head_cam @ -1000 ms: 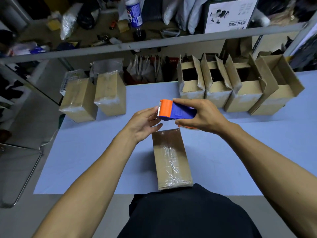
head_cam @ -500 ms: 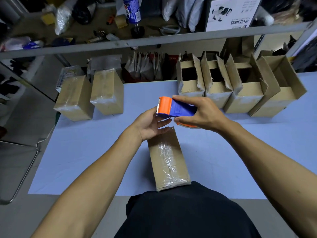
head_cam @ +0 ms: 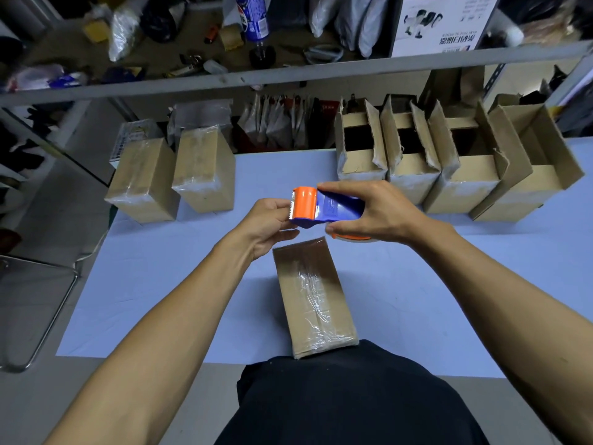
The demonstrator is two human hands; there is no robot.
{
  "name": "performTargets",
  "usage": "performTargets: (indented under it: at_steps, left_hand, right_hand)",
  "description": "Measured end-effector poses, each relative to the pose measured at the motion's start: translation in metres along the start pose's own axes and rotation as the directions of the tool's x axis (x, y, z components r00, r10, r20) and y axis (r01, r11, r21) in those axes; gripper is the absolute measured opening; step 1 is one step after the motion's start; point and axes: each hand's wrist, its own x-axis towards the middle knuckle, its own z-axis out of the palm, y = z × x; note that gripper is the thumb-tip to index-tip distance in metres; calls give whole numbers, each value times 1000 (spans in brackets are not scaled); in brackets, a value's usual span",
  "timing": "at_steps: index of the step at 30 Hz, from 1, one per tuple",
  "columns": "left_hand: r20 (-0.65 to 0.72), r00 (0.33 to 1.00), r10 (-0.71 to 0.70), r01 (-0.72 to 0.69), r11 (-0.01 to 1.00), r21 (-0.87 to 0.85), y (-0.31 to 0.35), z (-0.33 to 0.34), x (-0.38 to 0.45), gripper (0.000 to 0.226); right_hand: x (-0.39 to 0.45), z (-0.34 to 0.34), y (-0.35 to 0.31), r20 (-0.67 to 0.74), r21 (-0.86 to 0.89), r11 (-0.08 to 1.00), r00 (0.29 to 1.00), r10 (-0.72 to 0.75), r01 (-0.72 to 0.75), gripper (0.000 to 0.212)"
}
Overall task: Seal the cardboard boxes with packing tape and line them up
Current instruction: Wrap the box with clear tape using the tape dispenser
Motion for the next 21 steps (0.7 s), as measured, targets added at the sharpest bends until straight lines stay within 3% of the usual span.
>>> performTargets:
  at_steps: [3, 10, 21]
  left_hand:
    - [-97, 995, 36, -35, 999, 7, -5, -4, 0, 13]
    - [-206, 974, 92, -110, 990, -82, -18, 5, -10, 11]
    - [-410, 847, 338, -280, 940, 197, -20, -4, -10, 21]
  right_hand:
    - [1, 1, -3, 18, -143, 989, 999, -39, 42, 76]
    - [2, 6, -3, 14, -255, 964, 997, -79, 80, 74]
    - [9, 11, -17, 25, -439, 891, 993, -114, 113, 69]
